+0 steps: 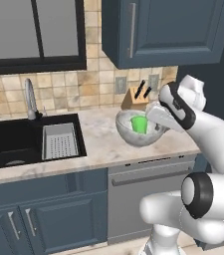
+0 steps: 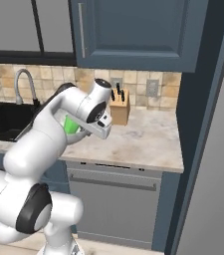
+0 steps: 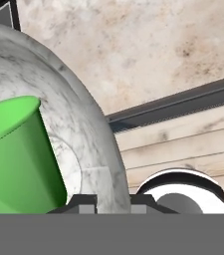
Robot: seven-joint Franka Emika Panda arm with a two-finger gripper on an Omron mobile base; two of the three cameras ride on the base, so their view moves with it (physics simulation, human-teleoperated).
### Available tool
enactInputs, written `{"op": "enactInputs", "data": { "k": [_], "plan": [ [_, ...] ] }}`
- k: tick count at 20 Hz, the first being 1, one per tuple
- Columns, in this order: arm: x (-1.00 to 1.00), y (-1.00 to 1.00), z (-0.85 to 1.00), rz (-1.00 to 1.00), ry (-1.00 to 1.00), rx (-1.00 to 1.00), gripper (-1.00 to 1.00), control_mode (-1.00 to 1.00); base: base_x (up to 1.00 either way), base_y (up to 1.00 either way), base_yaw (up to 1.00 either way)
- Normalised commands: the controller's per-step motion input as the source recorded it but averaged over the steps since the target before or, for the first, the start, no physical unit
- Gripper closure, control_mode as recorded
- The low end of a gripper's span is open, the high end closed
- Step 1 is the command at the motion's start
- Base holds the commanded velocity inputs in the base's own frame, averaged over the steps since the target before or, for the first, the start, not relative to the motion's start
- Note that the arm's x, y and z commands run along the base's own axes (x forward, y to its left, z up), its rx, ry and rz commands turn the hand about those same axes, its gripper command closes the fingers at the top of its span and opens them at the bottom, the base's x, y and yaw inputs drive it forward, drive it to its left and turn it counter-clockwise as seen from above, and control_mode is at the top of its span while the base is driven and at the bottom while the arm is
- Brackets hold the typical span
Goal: Place the cup inside the bowl on the dining table and move the bowl to any counter.
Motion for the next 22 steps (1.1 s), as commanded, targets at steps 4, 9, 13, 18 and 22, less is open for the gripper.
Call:
{"op": "enactInputs", "data": {
  "k": [4, 9, 13, 18, 22],
  "plan": [
    [0.14, 0.05, -0.30, 0.00, 0.00, 0.01, 1.00, -1.00, 0.00, 0.00, 0.00],
    [0.08, 0.07, -0.27, -0.01, -0.03, 0.00, 1.00, -1.00, 0.00, 0.00, 0.00],
    [0.38, 0.00, -0.30, 0.00, -0.12, 0.00, 1.00, -1.00, 0.00, 0.00, 0.00],
    [0.65, 0.00, -0.33, 0.00, -0.10, 0.00, 1.00, -1.00, 0.00, 0.00, 0.00],
    [0.50, 0.00, -0.13, 0.00, -0.03, -0.01, 1.00, -1.00, 0.00, 0.00, 0.00]
  ]
}}
